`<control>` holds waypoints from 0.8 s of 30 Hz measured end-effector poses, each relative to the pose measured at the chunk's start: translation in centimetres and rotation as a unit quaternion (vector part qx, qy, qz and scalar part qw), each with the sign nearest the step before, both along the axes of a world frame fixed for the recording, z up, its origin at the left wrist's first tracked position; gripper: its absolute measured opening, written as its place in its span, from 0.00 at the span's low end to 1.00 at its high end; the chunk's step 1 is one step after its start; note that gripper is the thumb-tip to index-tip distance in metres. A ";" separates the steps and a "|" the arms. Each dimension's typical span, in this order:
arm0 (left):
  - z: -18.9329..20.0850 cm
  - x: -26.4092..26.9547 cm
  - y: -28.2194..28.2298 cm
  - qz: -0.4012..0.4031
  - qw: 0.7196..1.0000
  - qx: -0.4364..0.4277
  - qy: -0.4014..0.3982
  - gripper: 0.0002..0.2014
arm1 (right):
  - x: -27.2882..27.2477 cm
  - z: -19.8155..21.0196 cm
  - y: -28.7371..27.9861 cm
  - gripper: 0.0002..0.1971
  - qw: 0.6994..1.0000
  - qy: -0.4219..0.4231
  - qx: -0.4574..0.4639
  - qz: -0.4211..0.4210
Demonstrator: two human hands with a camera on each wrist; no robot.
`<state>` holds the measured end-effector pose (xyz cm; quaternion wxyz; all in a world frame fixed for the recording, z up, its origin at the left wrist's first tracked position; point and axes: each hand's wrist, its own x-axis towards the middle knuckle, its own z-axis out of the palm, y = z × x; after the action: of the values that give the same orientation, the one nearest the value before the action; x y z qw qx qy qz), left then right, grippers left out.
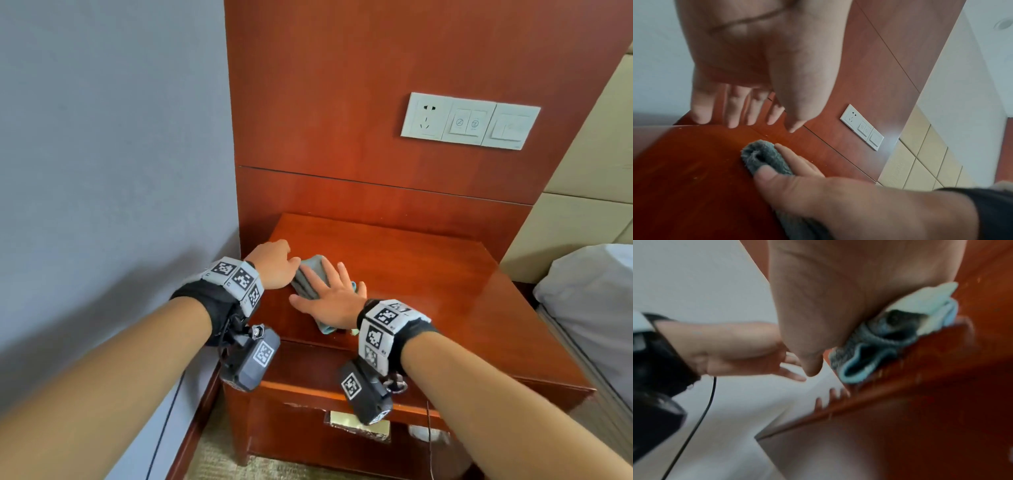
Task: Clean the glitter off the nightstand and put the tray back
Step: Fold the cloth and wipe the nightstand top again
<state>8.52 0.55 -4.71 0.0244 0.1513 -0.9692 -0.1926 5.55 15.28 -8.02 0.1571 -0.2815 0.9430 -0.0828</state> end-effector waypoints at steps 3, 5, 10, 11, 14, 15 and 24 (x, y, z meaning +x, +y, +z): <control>-0.9 1.3 -0.1 -0.035 0.998 0.031 0.050 0.20 | 1.4 -1.4 -1.7 0.39 0.999 0.025 -0.039 -0.007; -1.4 2.3 -0.3 -0.030 0.994 0.075 0.074 0.18 | 2.3 -1.6 -3.1 0.39 0.997 0.033 -0.064 -0.001; -1.8 5.2 -2.7 0.005 0.995 0.076 0.069 0.16 | 4.9 -1.4 -7.0 0.33 0.995 0.022 -0.076 0.055; -2.1 5.8 -3.3 0.009 0.996 0.070 0.061 0.16 | 5.4 -1.3 -7.5 0.31 0.994 0.021 -0.072 0.074; -3.0 7.3 -4.3 0.009 0.997 0.073 0.035 0.16 | 6.3 -1.5 -8.3 0.29 0.989 0.033 -0.075 0.125; -3.5 7.6 -4.5 0.004 0.997 0.077 0.031 0.16 | 6.4 -1.7 -8.3 0.30 0.988 0.038 -0.078 0.131; -3.5 6.1 1.0 -0.059 0.997 0.045 -0.005 0.23 | 4.8 -2.0 -0.4 0.30 0.990 0.041 -0.096 0.092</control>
<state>14.66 1.59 -8.25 0.0015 0.0958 -0.9670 -0.2362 10.37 14.91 -10.06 0.0972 -0.3841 0.9064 -0.1466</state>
